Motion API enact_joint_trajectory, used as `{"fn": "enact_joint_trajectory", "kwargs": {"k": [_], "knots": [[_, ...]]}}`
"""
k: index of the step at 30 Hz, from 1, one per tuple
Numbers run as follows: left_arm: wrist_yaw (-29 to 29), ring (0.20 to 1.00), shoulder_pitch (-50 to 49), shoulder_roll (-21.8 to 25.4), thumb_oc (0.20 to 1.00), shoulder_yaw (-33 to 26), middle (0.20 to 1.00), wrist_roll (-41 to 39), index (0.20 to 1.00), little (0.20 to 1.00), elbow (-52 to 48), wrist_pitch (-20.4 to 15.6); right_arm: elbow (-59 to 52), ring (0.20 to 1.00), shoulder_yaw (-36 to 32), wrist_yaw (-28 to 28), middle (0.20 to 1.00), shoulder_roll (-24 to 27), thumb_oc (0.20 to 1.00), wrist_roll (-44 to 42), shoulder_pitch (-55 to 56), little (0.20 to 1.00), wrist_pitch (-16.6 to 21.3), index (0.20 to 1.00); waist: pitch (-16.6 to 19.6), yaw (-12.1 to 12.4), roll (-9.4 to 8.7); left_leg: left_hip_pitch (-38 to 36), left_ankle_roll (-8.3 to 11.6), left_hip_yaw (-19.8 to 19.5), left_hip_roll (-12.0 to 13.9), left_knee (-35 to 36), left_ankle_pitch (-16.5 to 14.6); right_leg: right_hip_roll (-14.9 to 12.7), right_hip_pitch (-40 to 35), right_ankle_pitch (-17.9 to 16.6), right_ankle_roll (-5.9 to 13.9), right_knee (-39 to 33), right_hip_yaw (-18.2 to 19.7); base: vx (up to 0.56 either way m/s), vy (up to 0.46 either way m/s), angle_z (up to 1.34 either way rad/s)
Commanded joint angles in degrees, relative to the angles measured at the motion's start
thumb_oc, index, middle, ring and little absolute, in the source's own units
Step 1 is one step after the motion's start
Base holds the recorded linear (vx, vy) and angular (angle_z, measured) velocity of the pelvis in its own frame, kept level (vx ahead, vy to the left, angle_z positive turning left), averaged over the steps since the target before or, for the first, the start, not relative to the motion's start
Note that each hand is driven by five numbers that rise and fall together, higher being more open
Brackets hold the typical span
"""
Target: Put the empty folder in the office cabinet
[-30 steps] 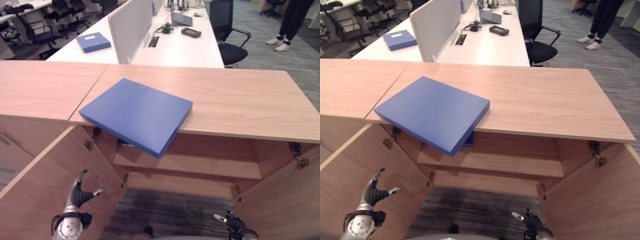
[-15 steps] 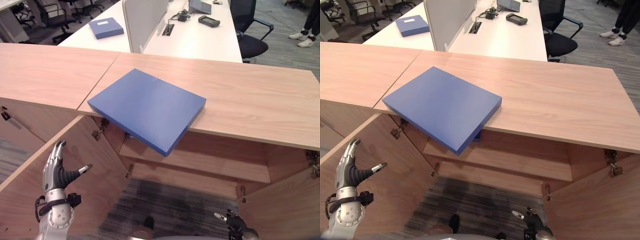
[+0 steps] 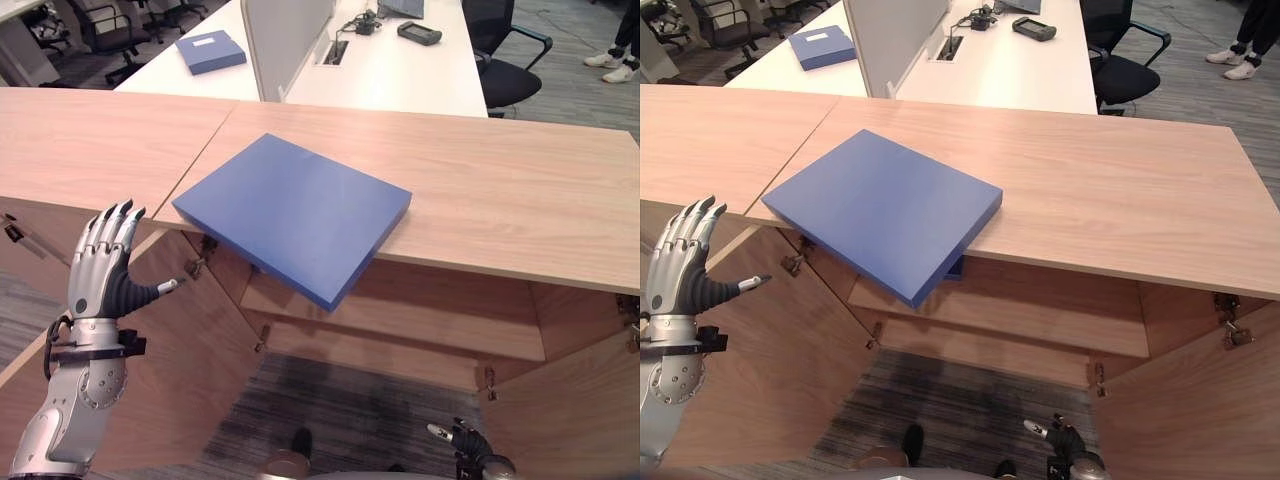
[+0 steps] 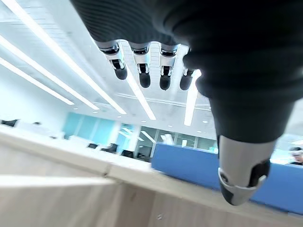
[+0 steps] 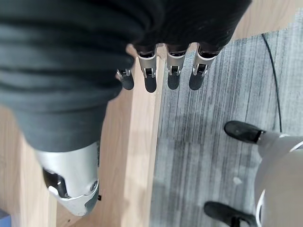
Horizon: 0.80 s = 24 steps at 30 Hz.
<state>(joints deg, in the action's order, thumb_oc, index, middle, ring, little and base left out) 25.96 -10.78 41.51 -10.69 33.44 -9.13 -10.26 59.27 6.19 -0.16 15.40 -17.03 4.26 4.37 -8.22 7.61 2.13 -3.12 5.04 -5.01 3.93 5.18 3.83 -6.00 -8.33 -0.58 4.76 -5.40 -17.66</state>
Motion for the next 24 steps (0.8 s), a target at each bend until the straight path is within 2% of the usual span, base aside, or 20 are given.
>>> {"fn": "enact_joint_trajectory", "kwargs": {"k": [1, 5, 10, 24], "knots": [[0.9, 1.0, 3.6, 3.9, 1.0, 0.0, 1.0, 3.6, 1.0, 1.0, -1.6, -1.7, 1.0, 1.0, 1.6, -0.6, 1.0, 0.2, 1.0, -1.1, -3.6, 1.0, 1.9, 1.0, 0.0, -0.6, 0.15, -2.7, 4.28, 0.7, 4.4, -0.2, -5.0, -2.7, -1.1, 2.5, 4.38, 1.0, 0.7, 0.0, 0.0, 0.0], [-0.1, 1.0, 4.5, 7.2, 1.0, 1.4, 1.0, 5.6, 1.0, 1.0, -2.7, -2.2, 1.8, 1.0, 1.3, -0.9, 1.0, 0.3, 1.0, -0.8, -3.2, 1.0, 2.0, 1.0, 0.3, -1.5, 0.54, -3.3, 4.28, 1.4, 4.5, -0.2, -5.3, -2.8, -1.2, 2.6, 4.58, 0.9, 1.4, 0.01, 0.011, -0.07], [-1.0, 1.0, 5.3, 9.1, 1.0, 2.4, 1.0, 5.8, 1.0, 1.0, -2.9, -2.6, 2.4, 1.0, 0.7, -1.0, 1.0, 0.1, 1.0, -1.6, -3.1, 1.0, 1.9, 1.0, 0.4, -2.1, 0.85, -3.5, 4.23, 1.7, 4.5, -0.2, -5.4, -2.8, -1.1, 2.5, 4.68, 0.9, 1.7, 0.0, 0.005, -0.05], [-2.2, 1.0, 6.8, 12.4, 1.0, 4.7, 1.0, 7.2, 1.0, 1.0, -1.6, -2.8, 3.6, 1.0, 0.1, -0.5, 1.0, -1.1, 1.0, -4.4, -2.8, 1.0, 1.7, 1.0, 0.6, -3.1, 1.35, -4.0, 4.2, 2.4, 4.4, -0.2, -5.6, -2.8, -1.0, 2.4, 4.86, 0.9, 2.3, 0.0, 0.001, -0.01]]}}
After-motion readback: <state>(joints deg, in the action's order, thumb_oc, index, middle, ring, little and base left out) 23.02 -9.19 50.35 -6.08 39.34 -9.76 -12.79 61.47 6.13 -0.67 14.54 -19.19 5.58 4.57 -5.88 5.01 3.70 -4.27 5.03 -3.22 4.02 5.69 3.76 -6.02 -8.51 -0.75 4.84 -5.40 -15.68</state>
